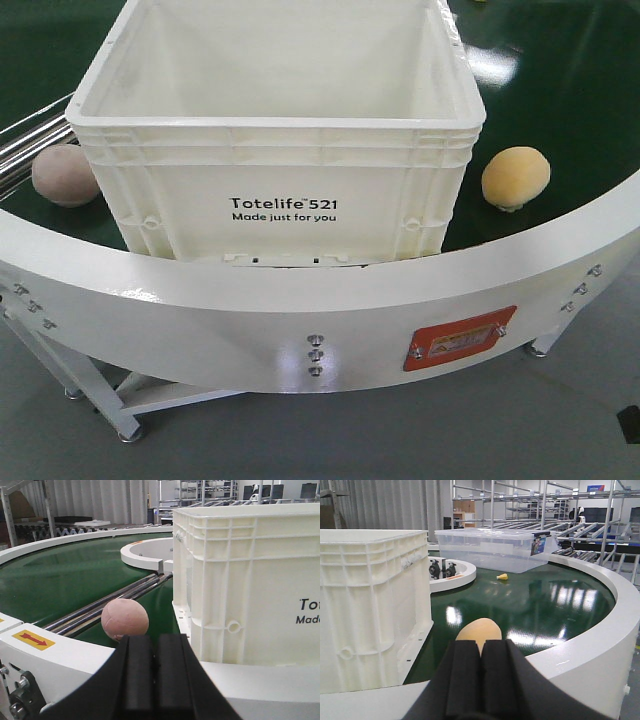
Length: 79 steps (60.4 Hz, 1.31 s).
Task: Place moving items into box and shelve
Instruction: 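Lower the right gripper onto the yellow plush toy and close it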
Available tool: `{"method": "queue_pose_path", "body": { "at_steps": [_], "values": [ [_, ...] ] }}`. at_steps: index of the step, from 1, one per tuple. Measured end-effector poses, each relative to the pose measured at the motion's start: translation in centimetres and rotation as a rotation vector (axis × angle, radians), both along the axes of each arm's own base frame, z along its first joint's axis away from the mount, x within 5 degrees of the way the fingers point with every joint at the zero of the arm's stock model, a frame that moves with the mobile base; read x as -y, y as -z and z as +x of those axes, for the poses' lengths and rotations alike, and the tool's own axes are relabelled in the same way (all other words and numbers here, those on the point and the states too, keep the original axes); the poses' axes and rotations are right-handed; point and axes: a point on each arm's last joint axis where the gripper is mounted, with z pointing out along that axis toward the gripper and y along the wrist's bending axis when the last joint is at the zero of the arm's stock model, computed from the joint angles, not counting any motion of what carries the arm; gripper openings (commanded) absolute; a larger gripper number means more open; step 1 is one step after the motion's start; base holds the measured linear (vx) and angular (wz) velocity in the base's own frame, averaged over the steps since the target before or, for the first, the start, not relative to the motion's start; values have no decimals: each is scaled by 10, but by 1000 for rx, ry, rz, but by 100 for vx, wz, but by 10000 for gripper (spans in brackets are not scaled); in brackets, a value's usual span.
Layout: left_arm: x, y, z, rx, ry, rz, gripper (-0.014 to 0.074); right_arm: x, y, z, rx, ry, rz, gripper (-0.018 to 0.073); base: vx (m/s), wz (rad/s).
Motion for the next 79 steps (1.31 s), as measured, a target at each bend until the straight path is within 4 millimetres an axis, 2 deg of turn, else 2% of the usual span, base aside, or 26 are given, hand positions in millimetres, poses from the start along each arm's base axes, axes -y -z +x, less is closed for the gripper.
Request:
{"method": "queue_pose_path", "body": {
  "at_steps": [54, 64, 67, 71, 79],
  "values": [
    [0, 0, 0, 1, 0, 0, -6, 0, 0, 0, 0, 0, 0, -9, 0, 0],
    [0, -7, 0, 60, 2, -3, -6, 0, -3, 0, 33, 0, 5, -9, 0, 0],
    [0, -15, -2, 75, 1, -4, -6, 0, -7, -1, 33, 0, 7, -9, 0, 0],
    [0, -36, -6, 122, 1, -6, -6, 0, -22, -4, 48, -1, 8, -9, 0, 0],
    [-1, -88, -22, 210, -2, -11, -6, 0, -68, -15, 121, -1, 8, -9, 0, 0]
  ]
}}
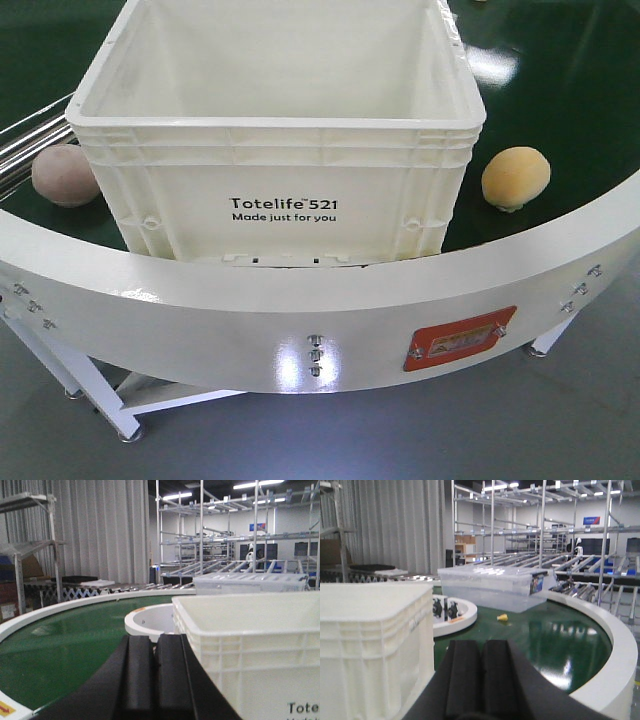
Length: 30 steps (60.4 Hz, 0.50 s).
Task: Place moving items into box and shelve
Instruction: 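Lower the right gripper onto the yellow plush toy and close it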
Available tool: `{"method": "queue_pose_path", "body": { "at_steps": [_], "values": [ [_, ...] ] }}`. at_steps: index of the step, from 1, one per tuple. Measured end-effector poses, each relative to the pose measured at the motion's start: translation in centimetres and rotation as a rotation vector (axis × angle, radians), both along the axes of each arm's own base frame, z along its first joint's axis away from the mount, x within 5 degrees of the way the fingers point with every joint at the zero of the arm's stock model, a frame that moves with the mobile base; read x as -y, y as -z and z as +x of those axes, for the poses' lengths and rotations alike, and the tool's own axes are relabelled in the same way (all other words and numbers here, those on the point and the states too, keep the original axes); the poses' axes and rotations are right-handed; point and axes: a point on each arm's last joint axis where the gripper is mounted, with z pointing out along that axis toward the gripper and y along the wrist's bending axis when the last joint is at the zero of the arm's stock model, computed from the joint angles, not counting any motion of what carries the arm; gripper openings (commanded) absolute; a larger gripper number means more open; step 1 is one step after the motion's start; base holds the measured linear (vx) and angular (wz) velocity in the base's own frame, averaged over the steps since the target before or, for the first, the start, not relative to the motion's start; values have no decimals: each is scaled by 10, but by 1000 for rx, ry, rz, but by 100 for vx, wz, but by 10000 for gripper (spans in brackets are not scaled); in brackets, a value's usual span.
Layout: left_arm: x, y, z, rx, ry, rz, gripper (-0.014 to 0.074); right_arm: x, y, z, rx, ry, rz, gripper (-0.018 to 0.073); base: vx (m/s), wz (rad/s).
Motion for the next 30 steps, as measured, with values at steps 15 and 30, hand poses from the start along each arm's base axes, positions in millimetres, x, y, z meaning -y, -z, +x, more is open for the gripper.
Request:
{"method": "queue_pose_path", "body": {
  "at_steps": [15, 30],
  "values": [
    [-1, -69, 4, -195, -8, 7, -6, 0, -63, 6, -120, -2, -2, -9, 0, 0],
    [0, -51, 34, -585, -15, 25, -6, -1, -47, 43, -576, -5, -8, -9, 0, 0]
  ]
}}
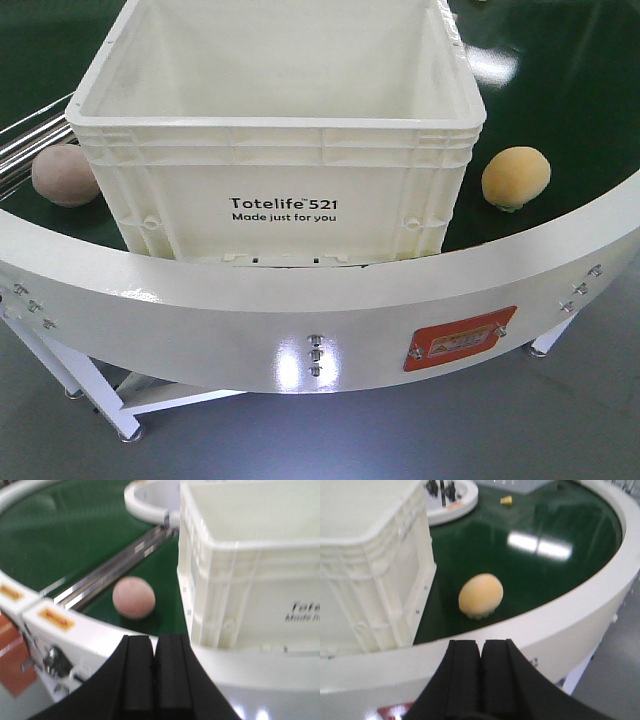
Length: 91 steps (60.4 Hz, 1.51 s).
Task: Place moving items into box and shelve
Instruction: 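Lower the right gripper onto the yellow plush toy and close it, then lift the yellow toy with the right gripper and drop it into the tote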
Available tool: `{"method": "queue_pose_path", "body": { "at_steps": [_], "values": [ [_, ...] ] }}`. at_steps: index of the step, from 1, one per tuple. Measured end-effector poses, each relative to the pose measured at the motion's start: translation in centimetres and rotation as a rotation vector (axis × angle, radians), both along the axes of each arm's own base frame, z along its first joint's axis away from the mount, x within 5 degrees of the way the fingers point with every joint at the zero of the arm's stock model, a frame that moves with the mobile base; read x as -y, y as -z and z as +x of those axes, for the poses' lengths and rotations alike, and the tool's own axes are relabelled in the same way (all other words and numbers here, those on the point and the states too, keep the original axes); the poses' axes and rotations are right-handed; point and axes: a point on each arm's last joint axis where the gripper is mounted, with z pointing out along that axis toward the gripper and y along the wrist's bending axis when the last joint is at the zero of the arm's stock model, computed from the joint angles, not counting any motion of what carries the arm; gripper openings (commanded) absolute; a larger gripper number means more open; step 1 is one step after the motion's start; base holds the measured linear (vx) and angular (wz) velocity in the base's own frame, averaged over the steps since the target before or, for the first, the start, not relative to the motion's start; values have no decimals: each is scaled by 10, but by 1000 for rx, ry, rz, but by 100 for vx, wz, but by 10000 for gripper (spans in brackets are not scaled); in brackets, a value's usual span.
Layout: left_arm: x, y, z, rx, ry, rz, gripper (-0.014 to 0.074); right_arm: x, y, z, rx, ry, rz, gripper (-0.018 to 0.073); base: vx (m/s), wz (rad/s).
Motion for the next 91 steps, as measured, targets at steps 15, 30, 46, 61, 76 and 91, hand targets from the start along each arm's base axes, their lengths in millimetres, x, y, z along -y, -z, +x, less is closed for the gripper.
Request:
{"method": "queue_pose_path", "body": {
  "at_steps": [15, 30, 46, 61, 76, 91],
  "values": [
    [0, 9, 8, -108, -5, -2, 106, -1, 17, 23, -189, -1, -4, 78, 0, 0],
    [0, 9, 9, -112, -9, -11, 484, -1, 30, 53, -254, 5, 3, 543, 0, 0],
    [0, 9, 10, -112, -9, -11, 545, -1, 34, 103, -314, 36, 42, 727, 0, 0],
    [0, 9, 10, -112, -9, -11, 538, 3, 37, 185, -409, 98, 90, 707, 0, 0],
    [0, 9, 10, -112, -9, -11, 538, 22, 60, 270, -514, 123, 189, 699, 0, 0],
    [0, 9, 10, -112, -9, -11, 538, 21, 98, 330, -551, 46, 218, 689, 0, 0]
  ]
}}
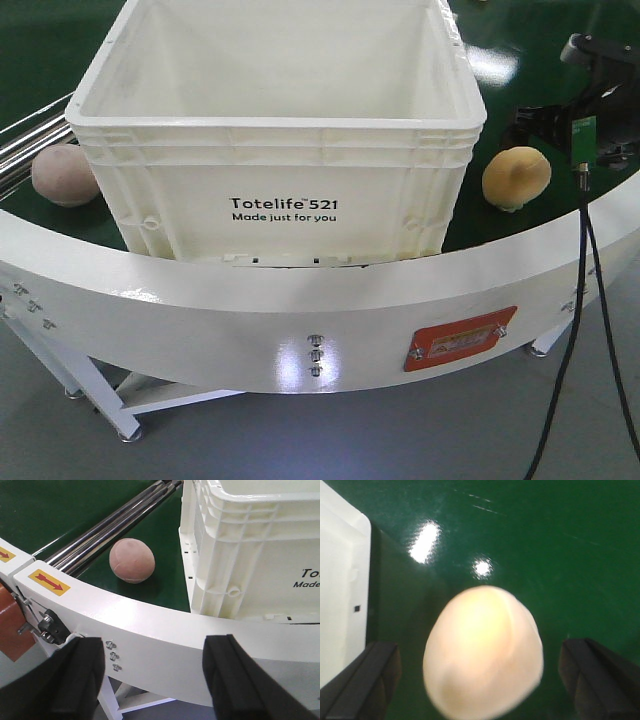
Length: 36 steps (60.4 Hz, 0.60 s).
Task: Place moving items into box and shelve
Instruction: 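Lift the yellow toy with the right gripper and drop it into the tote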
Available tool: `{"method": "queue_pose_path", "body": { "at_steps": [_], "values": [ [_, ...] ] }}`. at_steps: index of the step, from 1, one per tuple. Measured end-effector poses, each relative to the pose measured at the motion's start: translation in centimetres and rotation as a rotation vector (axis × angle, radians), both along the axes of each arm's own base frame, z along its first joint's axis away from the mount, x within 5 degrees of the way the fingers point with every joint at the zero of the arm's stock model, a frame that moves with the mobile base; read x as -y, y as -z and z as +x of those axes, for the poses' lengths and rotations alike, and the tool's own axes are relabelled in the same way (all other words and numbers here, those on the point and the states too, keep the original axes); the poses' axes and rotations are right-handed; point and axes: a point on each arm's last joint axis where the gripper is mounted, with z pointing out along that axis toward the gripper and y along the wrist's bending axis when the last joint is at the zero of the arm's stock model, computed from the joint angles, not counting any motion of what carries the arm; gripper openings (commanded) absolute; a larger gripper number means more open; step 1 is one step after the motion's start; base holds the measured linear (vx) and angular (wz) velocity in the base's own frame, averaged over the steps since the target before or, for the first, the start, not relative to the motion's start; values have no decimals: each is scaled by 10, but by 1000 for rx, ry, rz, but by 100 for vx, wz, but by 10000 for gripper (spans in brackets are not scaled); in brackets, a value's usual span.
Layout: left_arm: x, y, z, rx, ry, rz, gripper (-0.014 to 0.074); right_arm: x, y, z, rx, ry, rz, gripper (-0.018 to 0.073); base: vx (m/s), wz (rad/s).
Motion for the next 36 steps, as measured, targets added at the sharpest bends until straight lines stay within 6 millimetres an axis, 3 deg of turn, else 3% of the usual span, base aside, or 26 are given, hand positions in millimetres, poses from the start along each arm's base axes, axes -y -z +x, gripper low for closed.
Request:
{"method": "queue_pose_path", "body": {
  "at_steps": [9, 15, 26, 36],
  "values": [
    [0, 0, 0, 0, 0, 0, 538, 0, 24, 15, -37, -26, -3, 670, 0, 0],
    [0, 0, 0, 0, 0, 0, 538, 0, 36, 16, -66, -46, -10, 599, 0, 0],
    [0, 0, 0, 0, 0, 0, 538, -1, 38, 15, -84, -81, -16, 367, 0, 0],
    [0, 0, 0, 0, 0, 0, 538, -1, 32, 14, -71, -107, -34, 305, 0, 0]
  ]
}}
